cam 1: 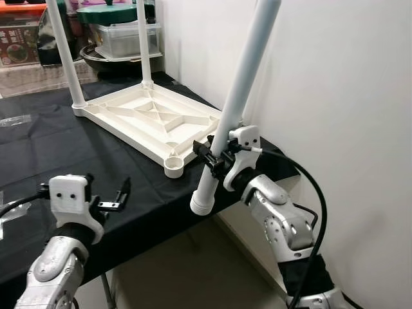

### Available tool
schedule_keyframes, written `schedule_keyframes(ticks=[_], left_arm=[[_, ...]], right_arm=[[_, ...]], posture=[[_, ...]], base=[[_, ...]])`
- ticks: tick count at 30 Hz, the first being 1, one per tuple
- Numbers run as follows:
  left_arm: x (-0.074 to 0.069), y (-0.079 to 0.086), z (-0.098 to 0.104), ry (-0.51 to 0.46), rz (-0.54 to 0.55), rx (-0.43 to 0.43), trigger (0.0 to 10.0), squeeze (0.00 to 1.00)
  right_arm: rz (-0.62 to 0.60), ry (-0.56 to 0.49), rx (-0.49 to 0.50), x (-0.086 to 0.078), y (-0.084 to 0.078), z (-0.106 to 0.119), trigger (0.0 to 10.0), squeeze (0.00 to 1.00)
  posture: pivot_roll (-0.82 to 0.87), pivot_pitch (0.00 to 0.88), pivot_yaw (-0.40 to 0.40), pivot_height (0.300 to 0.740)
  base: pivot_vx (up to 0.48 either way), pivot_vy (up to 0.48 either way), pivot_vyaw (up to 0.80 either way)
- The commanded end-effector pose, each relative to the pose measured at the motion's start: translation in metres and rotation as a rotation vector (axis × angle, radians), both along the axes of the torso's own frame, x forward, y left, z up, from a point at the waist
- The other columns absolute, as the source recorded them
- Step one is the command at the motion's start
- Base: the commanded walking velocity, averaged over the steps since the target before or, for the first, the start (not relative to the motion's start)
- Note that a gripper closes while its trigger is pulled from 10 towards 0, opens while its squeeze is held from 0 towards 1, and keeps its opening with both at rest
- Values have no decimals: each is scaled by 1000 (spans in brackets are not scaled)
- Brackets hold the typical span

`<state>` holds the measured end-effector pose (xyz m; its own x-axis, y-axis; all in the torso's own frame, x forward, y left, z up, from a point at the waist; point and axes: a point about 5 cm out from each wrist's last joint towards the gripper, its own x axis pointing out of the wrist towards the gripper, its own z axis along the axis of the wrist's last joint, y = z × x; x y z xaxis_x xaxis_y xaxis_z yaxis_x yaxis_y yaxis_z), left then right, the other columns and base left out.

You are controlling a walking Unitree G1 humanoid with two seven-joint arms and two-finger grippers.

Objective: Building children table

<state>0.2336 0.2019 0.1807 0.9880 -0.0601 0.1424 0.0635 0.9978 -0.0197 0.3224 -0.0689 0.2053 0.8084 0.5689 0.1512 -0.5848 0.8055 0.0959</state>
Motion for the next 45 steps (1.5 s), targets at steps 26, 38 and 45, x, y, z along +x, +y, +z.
schedule_keyframes(ticks=[26, 38, 45], left_arm=[[11, -16, -1, -15, -36, 52, 10000, 0], [11, -20, -4, -24, -56, 48, 10000, 0], [11, -23, -3, -33, -75, 46, 10000, 0]], right_arm=[[-29, -144, 47, 7, 4, 31, 10000, 0], [19, -219, -8, 13, -5, 46, 10000, 0], [34, -202, 31, 13, -3, 46, 10000, 0]], posture=[[-19, 0, -52, 740], [-17, 0, -60, 740], [-13, 0, -60, 740]], base=[[260, 0, 185], [0, 0, 0], [317, 0, 343]])
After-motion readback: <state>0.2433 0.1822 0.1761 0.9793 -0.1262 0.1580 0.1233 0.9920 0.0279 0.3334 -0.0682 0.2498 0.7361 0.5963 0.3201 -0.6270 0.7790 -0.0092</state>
